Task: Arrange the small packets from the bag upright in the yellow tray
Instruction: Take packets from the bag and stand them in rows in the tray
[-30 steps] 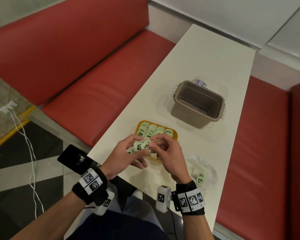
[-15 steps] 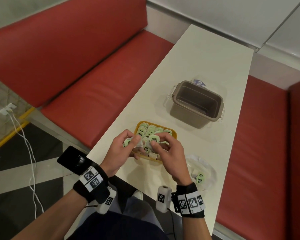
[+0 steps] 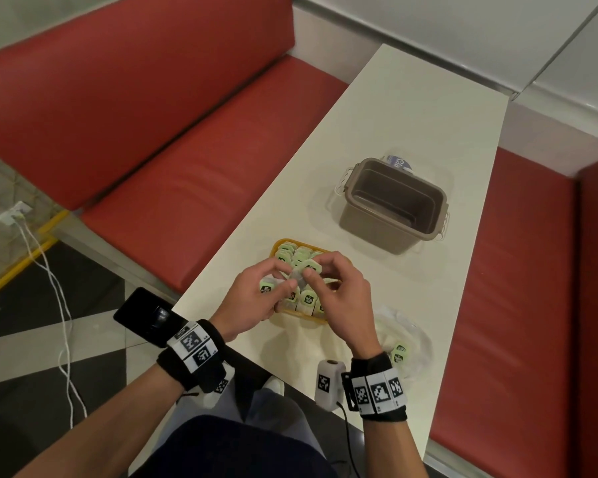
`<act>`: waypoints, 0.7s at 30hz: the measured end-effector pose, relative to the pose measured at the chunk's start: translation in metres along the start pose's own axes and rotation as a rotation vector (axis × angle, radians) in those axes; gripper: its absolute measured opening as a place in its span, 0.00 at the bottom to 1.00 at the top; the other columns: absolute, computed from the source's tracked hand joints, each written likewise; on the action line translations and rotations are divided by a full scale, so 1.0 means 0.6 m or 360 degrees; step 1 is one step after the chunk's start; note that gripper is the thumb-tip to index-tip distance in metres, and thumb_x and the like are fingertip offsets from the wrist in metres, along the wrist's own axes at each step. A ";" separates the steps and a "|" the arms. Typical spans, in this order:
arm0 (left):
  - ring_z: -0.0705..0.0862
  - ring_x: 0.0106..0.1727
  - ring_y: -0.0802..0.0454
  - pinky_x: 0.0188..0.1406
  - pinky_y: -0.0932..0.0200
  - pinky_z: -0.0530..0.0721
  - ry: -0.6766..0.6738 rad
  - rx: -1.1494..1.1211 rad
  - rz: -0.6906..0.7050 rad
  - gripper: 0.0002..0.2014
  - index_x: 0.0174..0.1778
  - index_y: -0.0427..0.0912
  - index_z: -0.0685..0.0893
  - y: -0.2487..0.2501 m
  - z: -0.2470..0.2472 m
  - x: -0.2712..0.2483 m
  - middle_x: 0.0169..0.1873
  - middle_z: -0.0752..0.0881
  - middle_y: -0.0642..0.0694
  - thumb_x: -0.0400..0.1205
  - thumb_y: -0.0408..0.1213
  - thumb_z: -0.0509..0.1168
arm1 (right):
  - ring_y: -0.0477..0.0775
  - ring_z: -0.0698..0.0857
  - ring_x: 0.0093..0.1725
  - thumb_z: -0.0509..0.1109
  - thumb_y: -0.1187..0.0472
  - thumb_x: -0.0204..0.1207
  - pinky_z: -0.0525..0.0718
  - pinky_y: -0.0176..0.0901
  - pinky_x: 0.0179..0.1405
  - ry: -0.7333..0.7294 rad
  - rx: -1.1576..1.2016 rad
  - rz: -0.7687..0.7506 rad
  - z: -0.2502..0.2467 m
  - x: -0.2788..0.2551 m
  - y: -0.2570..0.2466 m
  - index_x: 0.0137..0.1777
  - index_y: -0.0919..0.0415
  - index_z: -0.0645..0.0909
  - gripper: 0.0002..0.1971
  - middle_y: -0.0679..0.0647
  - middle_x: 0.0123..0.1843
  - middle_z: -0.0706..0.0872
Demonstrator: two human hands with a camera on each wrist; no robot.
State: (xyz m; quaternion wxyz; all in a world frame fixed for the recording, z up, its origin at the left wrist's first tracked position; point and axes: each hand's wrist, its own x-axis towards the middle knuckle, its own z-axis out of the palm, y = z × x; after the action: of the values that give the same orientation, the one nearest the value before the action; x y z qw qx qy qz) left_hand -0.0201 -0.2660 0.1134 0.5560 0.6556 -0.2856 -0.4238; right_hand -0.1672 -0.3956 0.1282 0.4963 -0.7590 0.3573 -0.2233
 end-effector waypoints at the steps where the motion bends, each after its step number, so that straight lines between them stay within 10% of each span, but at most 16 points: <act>1: 0.83 0.30 0.46 0.21 0.58 0.73 0.0046 0.0024 0.0000 0.05 0.58 0.47 0.89 -0.003 0.000 0.002 0.43 0.83 0.49 0.88 0.41 0.75 | 0.43 0.91 0.55 0.80 0.52 0.85 0.88 0.44 0.51 -0.0002 0.0020 0.0008 0.003 0.001 0.001 0.55 0.43 0.87 0.05 0.40 0.52 0.93; 7: 0.85 0.29 0.48 0.23 0.58 0.75 0.0146 0.0211 -0.0111 0.01 0.53 0.49 0.90 -0.034 -0.006 0.008 0.47 0.88 0.41 0.88 0.41 0.75 | 0.40 0.91 0.50 0.82 0.55 0.82 0.82 0.29 0.46 0.0021 -0.0166 0.0076 0.001 0.022 0.040 0.54 0.44 0.86 0.08 0.40 0.46 0.93; 13: 0.90 0.32 0.48 0.25 0.60 0.79 0.0285 0.0409 -0.0235 0.02 0.50 0.49 0.89 -0.077 -0.027 -0.003 0.58 0.90 0.54 0.88 0.40 0.74 | 0.51 0.89 0.47 0.82 0.54 0.79 0.89 0.56 0.55 -0.0102 -0.0606 0.0293 0.021 0.027 0.110 0.54 0.38 0.79 0.14 0.42 0.43 0.90; 21: 0.91 0.33 0.51 0.30 0.70 0.80 0.0298 0.0470 -0.0175 0.03 0.50 0.51 0.90 -0.095 -0.030 -0.010 0.51 0.91 0.51 0.88 0.38 0.75 | 0.61 0.86 0.59 0.80 0.49 0.81 0.77 0.56 0.62 -0.0227 -0.1205 0.0238 0.055 0.012 0.125 0.64 0.46 0.77 0.18 0.49 0.53 0.91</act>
State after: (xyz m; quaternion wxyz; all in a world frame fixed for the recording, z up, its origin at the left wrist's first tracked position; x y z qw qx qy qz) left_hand -0.0130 -0.2398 0.0600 0.4537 0.7814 -0.2553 -0.3441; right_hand -0.1635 -0.4004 0.0460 0.2196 -0.8739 0.4335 0.0143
